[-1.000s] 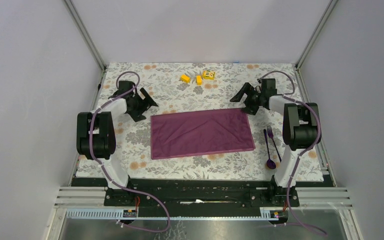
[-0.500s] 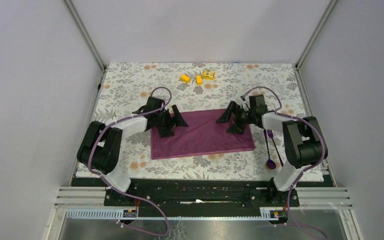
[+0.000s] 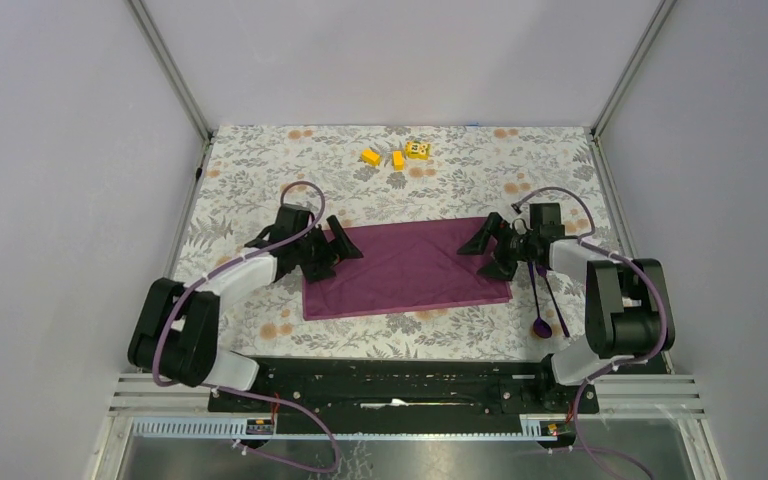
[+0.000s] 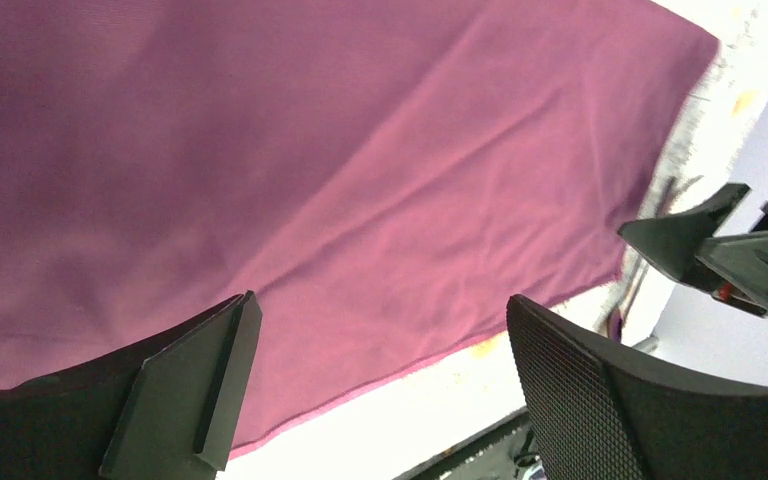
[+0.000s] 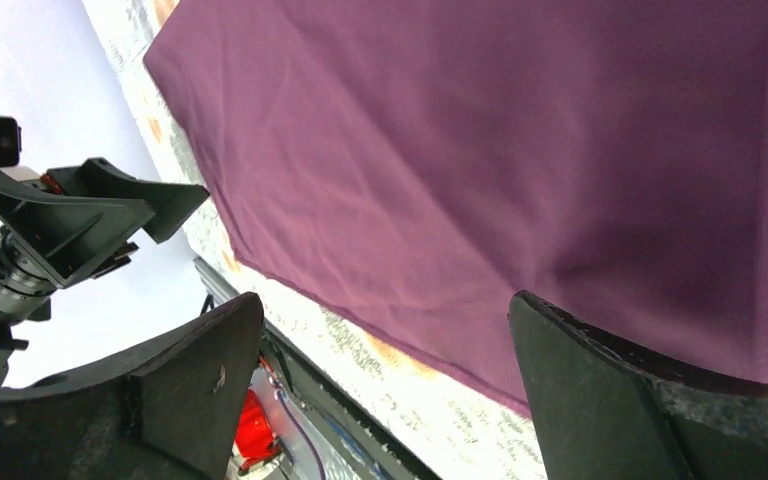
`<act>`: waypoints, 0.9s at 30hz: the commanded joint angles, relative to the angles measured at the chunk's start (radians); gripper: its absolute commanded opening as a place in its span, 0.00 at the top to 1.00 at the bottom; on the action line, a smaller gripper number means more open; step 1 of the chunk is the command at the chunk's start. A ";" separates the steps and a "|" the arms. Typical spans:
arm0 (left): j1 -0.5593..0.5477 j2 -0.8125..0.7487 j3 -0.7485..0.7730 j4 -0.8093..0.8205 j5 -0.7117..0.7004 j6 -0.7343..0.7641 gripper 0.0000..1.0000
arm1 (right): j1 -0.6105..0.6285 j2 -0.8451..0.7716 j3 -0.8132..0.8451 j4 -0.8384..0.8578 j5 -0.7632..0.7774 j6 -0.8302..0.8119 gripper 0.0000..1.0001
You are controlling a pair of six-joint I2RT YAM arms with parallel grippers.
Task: Fold the napkin into a case and place the utensils inside
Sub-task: Smooth out the rectangle-folded napkin at the center of the board.
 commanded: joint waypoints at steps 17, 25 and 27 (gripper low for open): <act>-0.095 -0.178 -0.147 -0.124 -0.119 0.040 0.01 | 0.033 -0.185 -0.110 -0.256 0.248 -0.068 0.00; -0.095 -0.321 -0.094 -0.221 -0.063 0.026 0.01 | 0.070 -0.279 0.023 -0.362 0.192 -0.092 0.00; -0.095 -0.327 -0.097 -0.217 -0.045 0.008 0.01 | 0.070 -0.270 0.023 -0.364 0.218 -0.097 0.00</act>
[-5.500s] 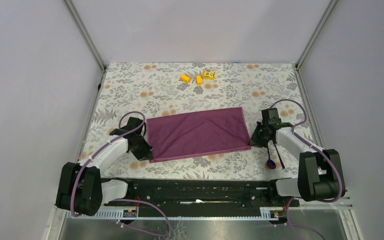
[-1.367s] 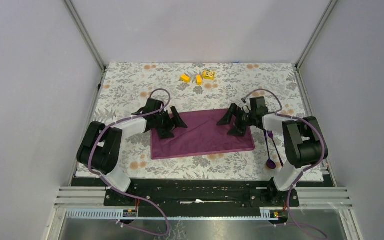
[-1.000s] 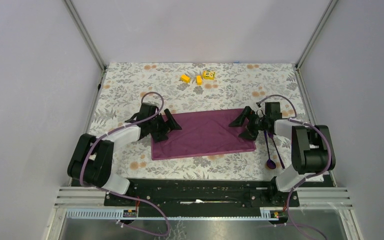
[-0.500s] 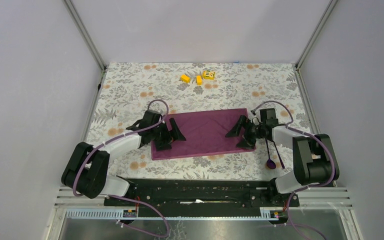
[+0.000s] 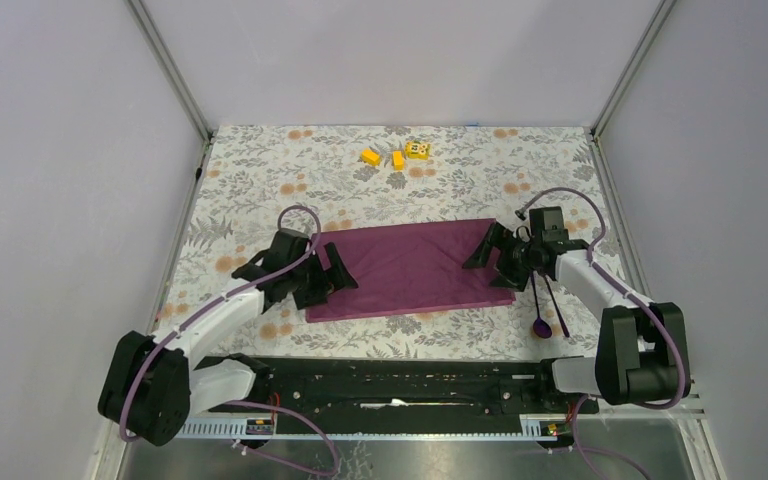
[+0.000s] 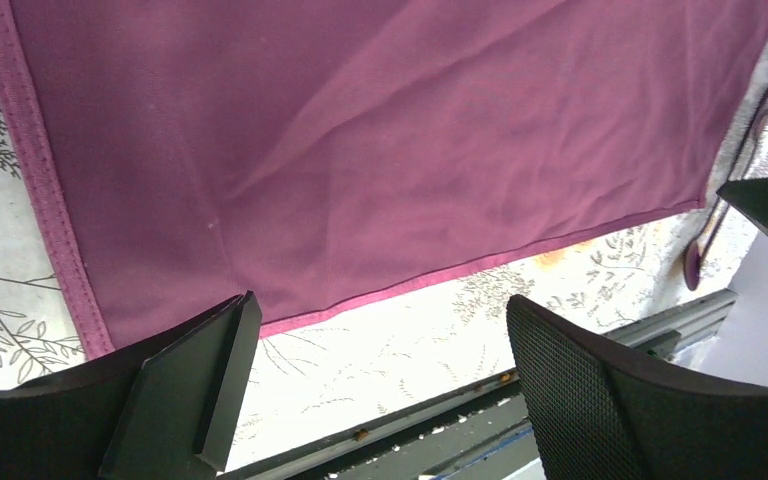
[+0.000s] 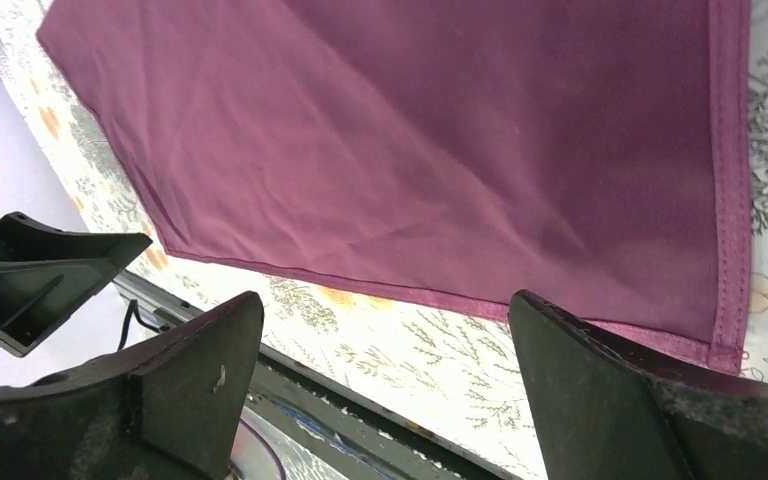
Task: Fold the napkin into a case and place the utensils inside
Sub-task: Smooth out the rectangle-folded napkin at the center of the board, then pick up the rectangle-folded napkin from the center of the board.
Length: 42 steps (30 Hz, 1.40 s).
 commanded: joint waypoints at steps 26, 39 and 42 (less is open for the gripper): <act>0.003 -0.035 0.186 -0.027 0.002 0.014 0.01 | 0.006 0.159 0.316 -0.264 0.362 -0.139 0.04; 0.002 -0.059 0.291 -0.094 0.146 0.147 0.01 | 0.037 0.434 0.510 -0.333 0.465 -0.264 0.22; 0.003 -0.079 0.259 -0.090 0.167 0.143 0.01 | 0.042 0.469 0.526 -0.326 0.489 -0.277 0.23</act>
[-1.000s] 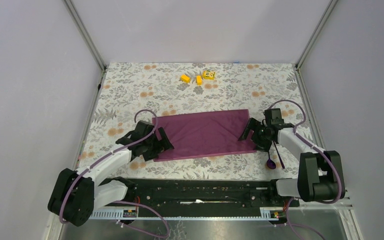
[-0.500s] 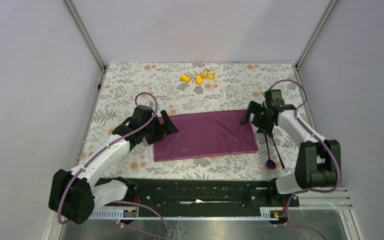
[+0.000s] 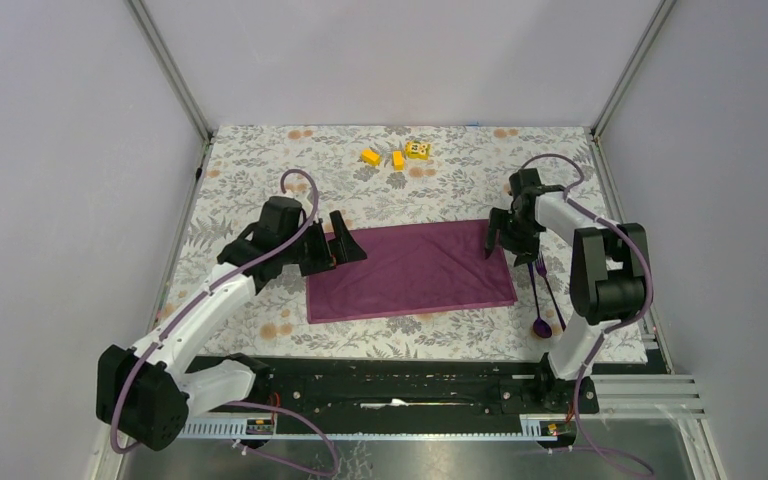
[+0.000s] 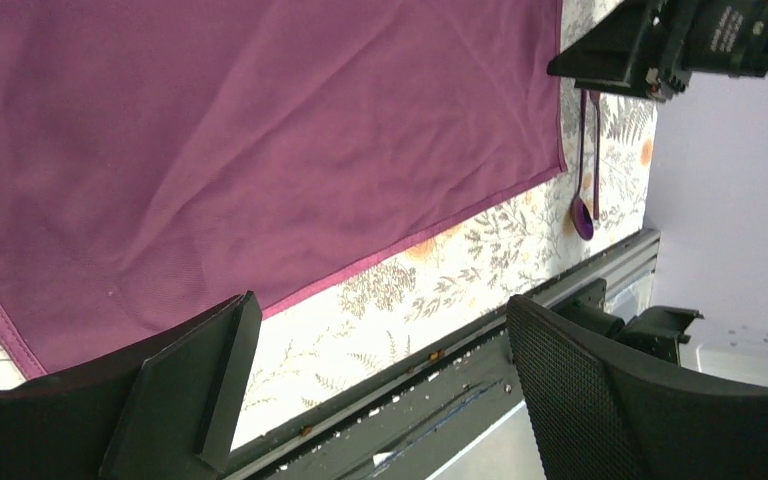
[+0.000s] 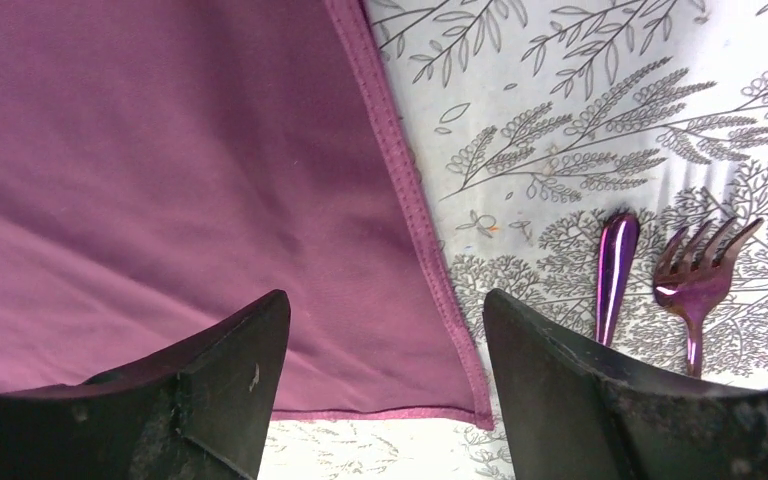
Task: Fold the napkin into a case and place the utensils inside
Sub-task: Pick up the rectangle-folded napkin from the center of the board.
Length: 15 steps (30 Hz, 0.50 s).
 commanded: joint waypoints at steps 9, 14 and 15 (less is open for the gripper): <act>0.002 -0.105 -0.060 0.007 0.055 0.036 0.01 | 0.061 0.110 0.074 -0.013 0.098 -0.038 0.30; 0.002 -0.123 -0.062 -0.002 0.039 0.039 0.01 | 0.097 0.165 0.097 -0.039 0.155 -0.037 0.29; 0.002 -0.127 -0.061 -0.006 0.032 0.040 0.01 | 0.104 0.173 0.095 -0.039 0.154 -0.032 0.30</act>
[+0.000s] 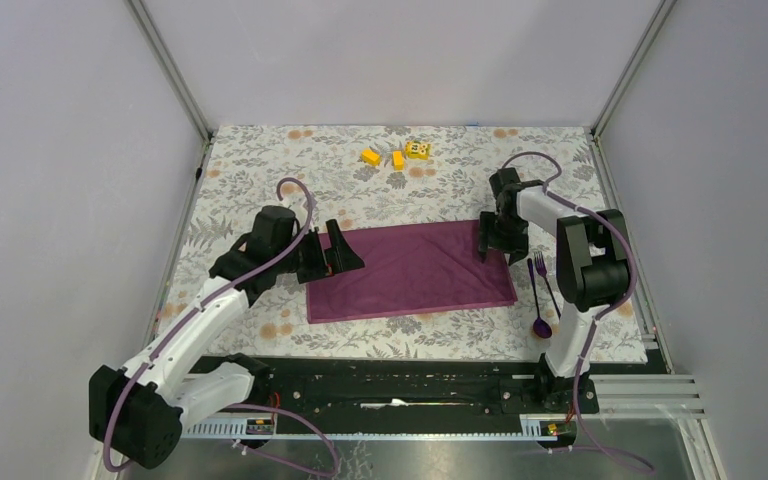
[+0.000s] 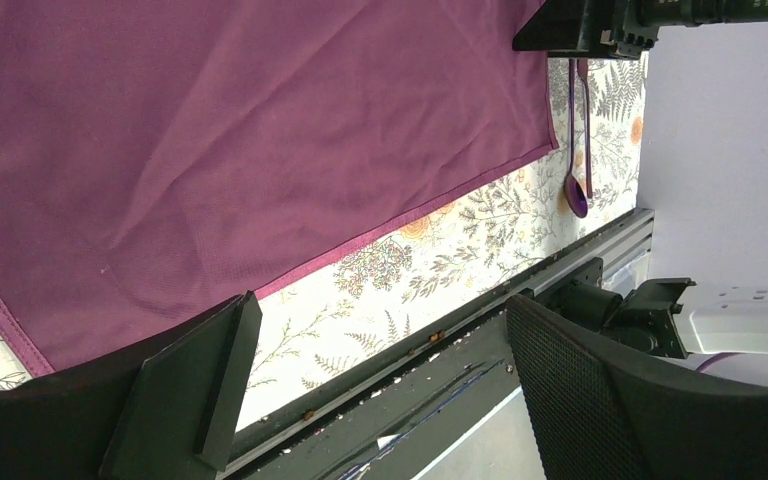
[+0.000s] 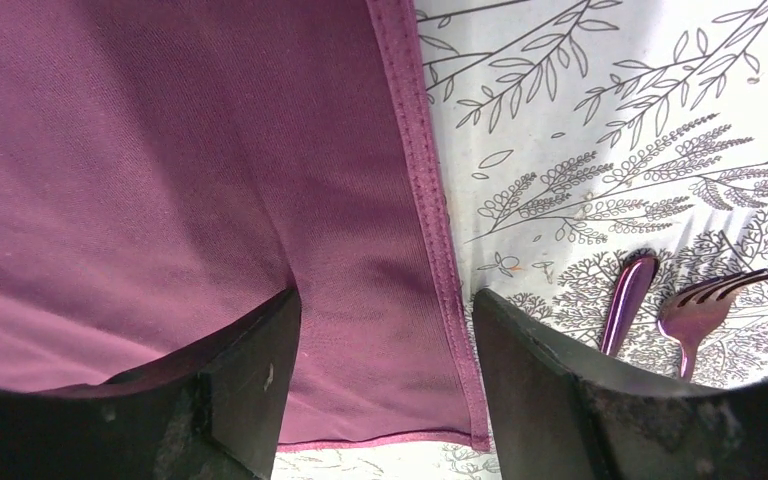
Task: Fold the napkin into a case and place the utensils inside
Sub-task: Pick up the rectangle-folded napkin from the center of the board, then fold the rectangle-folded napkin at the center of the board.
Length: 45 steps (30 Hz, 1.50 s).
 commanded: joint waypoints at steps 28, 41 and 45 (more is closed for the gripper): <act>0.002 -0.025 0.032 -0.012 0.003 0.005 0.01 | 0.077 0.030 0.014 0.008 0.382 -0.085 1.00; 0.003 -0.059 0.031 -0.045 -0.036 0.028 0.01 | 0.148 -0.067 0.061 -0.023 0.218 -0.127 1.00; 0.002 -0.084 0.045 -0.078 -0.099 0.048 0.01 | 0.254 -0.073 0.093 -0.008 -0.004 -0.099 1.00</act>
